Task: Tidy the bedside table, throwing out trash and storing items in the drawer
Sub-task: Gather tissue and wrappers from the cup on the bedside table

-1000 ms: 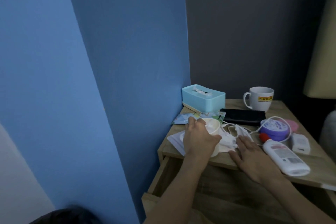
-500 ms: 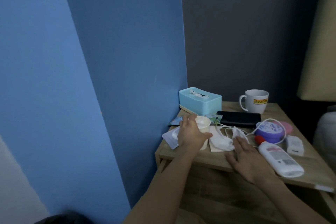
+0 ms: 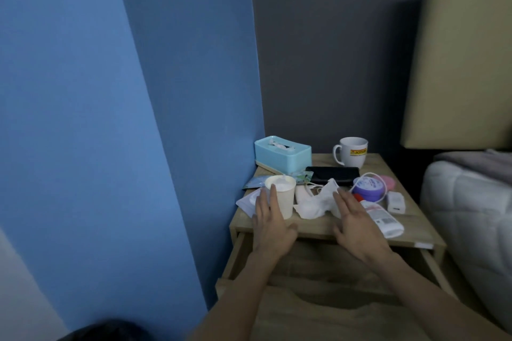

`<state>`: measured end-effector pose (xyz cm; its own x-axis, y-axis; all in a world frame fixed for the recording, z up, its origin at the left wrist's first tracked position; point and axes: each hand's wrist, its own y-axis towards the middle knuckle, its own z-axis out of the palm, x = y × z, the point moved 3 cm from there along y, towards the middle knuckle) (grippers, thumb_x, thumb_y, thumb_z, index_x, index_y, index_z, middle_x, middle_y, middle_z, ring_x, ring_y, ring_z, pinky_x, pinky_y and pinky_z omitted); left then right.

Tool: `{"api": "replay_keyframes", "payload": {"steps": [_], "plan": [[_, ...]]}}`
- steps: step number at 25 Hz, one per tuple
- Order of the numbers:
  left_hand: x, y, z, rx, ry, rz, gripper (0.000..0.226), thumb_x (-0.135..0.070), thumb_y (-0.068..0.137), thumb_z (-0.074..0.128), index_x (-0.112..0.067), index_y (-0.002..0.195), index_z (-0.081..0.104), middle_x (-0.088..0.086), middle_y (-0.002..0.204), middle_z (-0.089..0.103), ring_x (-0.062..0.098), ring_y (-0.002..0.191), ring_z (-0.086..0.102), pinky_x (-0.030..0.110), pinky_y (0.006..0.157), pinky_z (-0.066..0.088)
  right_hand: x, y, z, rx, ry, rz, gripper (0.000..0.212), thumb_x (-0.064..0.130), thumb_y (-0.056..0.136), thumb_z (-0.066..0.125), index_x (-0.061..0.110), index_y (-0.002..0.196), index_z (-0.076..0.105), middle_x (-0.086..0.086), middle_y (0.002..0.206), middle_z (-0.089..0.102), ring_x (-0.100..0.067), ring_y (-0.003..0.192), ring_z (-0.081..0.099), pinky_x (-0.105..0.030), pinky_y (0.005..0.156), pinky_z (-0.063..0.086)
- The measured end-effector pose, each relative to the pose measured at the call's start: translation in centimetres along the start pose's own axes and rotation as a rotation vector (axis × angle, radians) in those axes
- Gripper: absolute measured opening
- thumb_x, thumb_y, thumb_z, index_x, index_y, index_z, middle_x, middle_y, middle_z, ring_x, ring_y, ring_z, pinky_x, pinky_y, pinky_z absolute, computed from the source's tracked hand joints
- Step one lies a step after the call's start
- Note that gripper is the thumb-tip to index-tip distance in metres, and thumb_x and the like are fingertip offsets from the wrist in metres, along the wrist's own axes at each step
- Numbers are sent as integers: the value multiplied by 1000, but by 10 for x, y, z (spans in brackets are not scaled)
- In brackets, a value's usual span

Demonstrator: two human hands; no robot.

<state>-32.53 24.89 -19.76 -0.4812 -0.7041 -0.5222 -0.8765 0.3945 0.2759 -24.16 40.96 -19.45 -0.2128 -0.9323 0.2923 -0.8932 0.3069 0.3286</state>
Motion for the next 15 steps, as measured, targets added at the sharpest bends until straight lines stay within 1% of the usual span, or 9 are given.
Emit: {"api": "replay_keyframes", "payload": {"steps": [2, 4, 6, 8, 9, 10, 12, 13, 15], "plan": [[-8, -8, -9, 70, -19, 16, 97, -22, 82, 60, -24, 149, -10, 9, 160, -9, 29, 147, -3, 46, 117, 15, 0, -13, -11, 45, -26, 43, 82, 24, 84, 56, 13, 148, 5, -7, 159, 3, -22, 146, 4, -38, 119, 14], [-16, -15, -17, 97, -51, 0, 99, -18, 80, 59, -25, 149, -12, 10, 159, -12, 29, 147, -7, 48, 118, 14, -1, -23, -22, 91, -50, 48, 85, 23, 83, 58, 13, 148, 4, -7, 159, 1, -22, 146, 2, -39, 119, 15], [-19, -30, -30, 131, -78, -21, 97, -16, 80, 57, -26, 149, -11, 10, 159, -14, 29, 147, -9, 48, 118, 12, 8, -38, -36, 136, -69, 60, 84, 22, 83, 59, 15, 149, 7, -6, 159, 4, -23, 145, 6, -39, 118, 17], [-23, -47, -40, 152, -81, -11, 91, -13, 81, 54, -24, 150, -4, 9, 160, -9, 28, 147, -8, 46, 119, 11, 15, -50, -46, 138, -57, 90, 80, 21, 83, 59, 17, 148, 12, -5, 159, 9, -24, 144, 12, -37, 117, 21], [-23, -54, -48, 148, -86, 4, 86, -12, 81, 53, -22, 150, 3, 9, 160, -2, 27, 147, -3, 45, 119, 13, 21, -56, -51, 138, -63, 95, 77, 21, 84, 58, 18, 148, 15, -5, 158, 12, -24, 144, 16, -37, 116, 23], [-23, -59, -55, 139, -92, 21, 80, -10, 81, 53, -19, 149, 12, 8, 159, 8, 27, 146, 5, 43, 118, 19, 26, -59, -54, 138, -70, 91, 73, 21, 84, 58, 17, 147, 20, -6, 157, 16, -24, 142, 19, -36, 114, 25], [-17, -67, -66, 155, -126, 43, 66, -8, 82, 51, -17, 144, 30, 8, 150, 28, 25, 138, 26, 40, 110, 33, 34, -65, -53, 143, -79, 86, 66, 23, 84, 58, 16, 143, 29, -6, 155, 24, -23, 139, 27, -35, 111, 29], [-14, -66, -69, 168, -147, 67, 60, -8, 82, 50, -18, 140, 36, 6, 145, 35, 24, 133, 34, 38, 104, 38, 38, -63, -53, 141, -70, 89, 63, 25, 84, 59, 18, 141, 32, -6, 154, 26, -22, 137, 30, -35, 110, 30], [-10, -62, -81, 186, -174, 98, 50, -8, 85, 49, -20, 133, 44, 4, 139, 44, 22, 124, 44, 34, 97, 44, 48, -55, -62, 164, -63, 99, 61, 28, 84, 59, 22, 140, 34, -3, 153, 28, -20, 136, 32, -35, 110, 32]]}}
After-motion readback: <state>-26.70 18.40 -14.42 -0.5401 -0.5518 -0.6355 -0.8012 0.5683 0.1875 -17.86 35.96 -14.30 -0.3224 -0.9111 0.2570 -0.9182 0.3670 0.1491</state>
